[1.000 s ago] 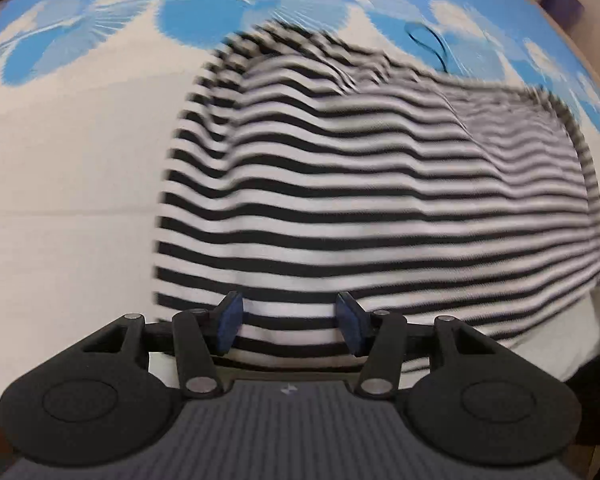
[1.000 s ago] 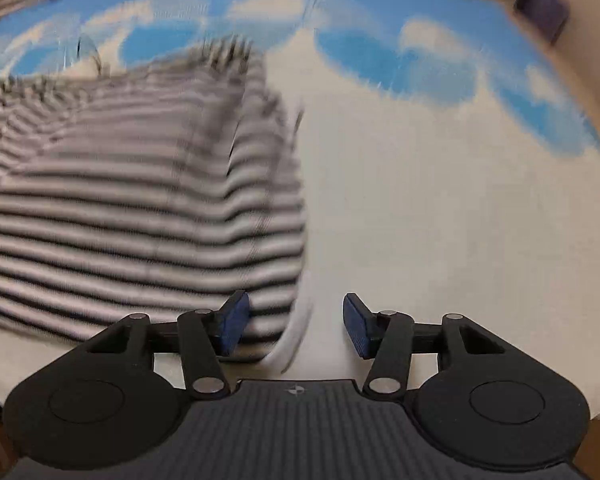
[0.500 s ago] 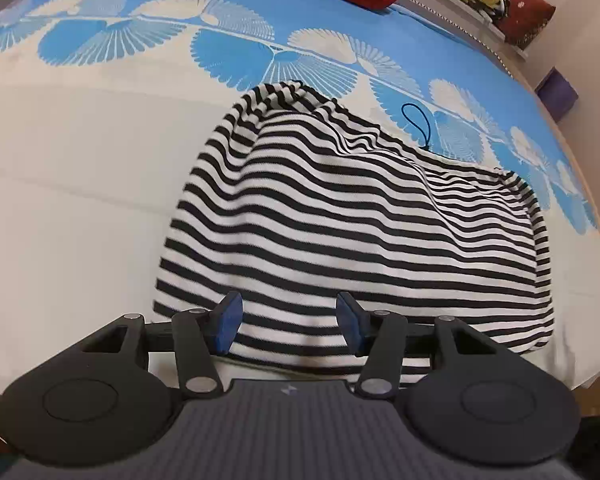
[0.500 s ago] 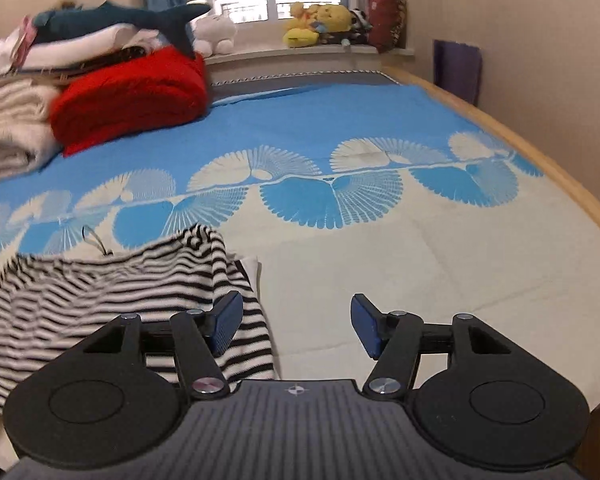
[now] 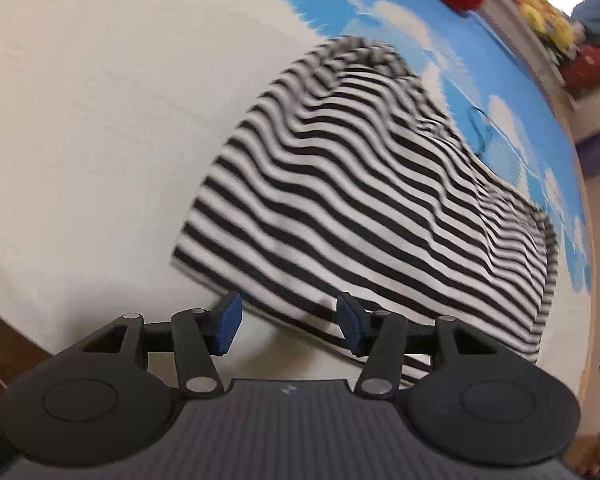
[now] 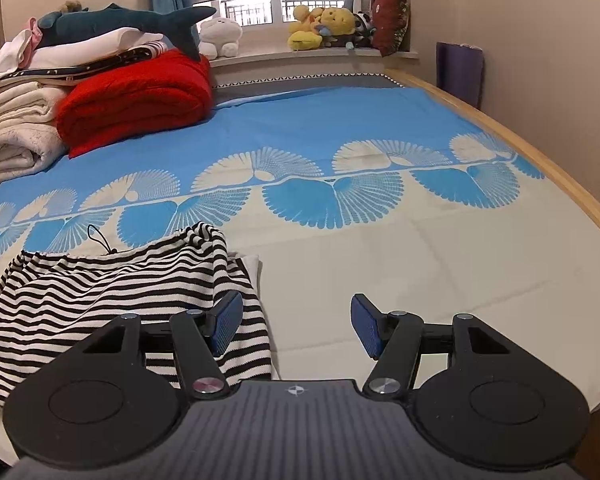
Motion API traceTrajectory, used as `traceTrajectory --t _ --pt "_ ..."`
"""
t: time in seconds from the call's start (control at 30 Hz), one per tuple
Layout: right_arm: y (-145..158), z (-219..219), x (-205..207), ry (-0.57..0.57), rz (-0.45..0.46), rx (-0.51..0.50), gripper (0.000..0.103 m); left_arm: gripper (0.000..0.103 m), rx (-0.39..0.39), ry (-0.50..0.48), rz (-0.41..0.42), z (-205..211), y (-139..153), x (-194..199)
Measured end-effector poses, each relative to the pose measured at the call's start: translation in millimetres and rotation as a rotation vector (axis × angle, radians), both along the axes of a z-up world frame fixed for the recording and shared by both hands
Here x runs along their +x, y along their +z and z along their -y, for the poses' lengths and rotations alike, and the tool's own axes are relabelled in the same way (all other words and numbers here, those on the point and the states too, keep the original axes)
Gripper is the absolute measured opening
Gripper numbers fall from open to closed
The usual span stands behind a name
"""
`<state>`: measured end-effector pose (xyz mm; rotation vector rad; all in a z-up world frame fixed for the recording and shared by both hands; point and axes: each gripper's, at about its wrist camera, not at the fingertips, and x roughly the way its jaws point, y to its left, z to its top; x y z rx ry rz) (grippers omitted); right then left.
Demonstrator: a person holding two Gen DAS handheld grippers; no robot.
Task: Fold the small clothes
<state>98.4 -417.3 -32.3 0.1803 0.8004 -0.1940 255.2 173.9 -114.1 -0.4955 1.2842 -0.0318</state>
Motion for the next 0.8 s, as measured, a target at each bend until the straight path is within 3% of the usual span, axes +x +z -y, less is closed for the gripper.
traceTrajectory --t 0.3,0.5,0.53,0.6,0.63,0.67,0.8 --pt "-2.6 8.9 3.1 -0.033 0.002 0.042 0.062 0.063 -0.123 0.266 -0.129 -37.0 -26.1 5.1" --pt "-3.1 5.0 5.3 -0.026 -0.001 0.037 0.062 0.061 -0.139 0.406 -0.128 -47.5 -33.9 11.5" --pt "-3.0 4.6 5.4 -0.023 -0.002 0.033 0.062 0.058 -0.132 0.418 -0.125 -47.0 -34.3 13.1" --pt "-3.2 3.5 5.2 -0.021 -0.003 0.023 0.062 0.042 -0.104 0.420 -0.115 -44.3 -34.0 15.9" --pt "-3.2 3.5 5.6 -0.022 -0.005 0.020 0.062 0.021 -0.093 0.418 -0.108 -43.0 -33.9 18.2" --pt "-3.4 4.0 5.7 -0.026 -0.007 0.020 0.062 0.014 -0.107 0.419 -0.100 -43.0 -34.3 18.1" --pt "-4.1 5.6 6.4 -0.039 -0.013 0.020 0.062 0.010 -0.080 0.370 -0.018 -38.3 -19.9 19.2"
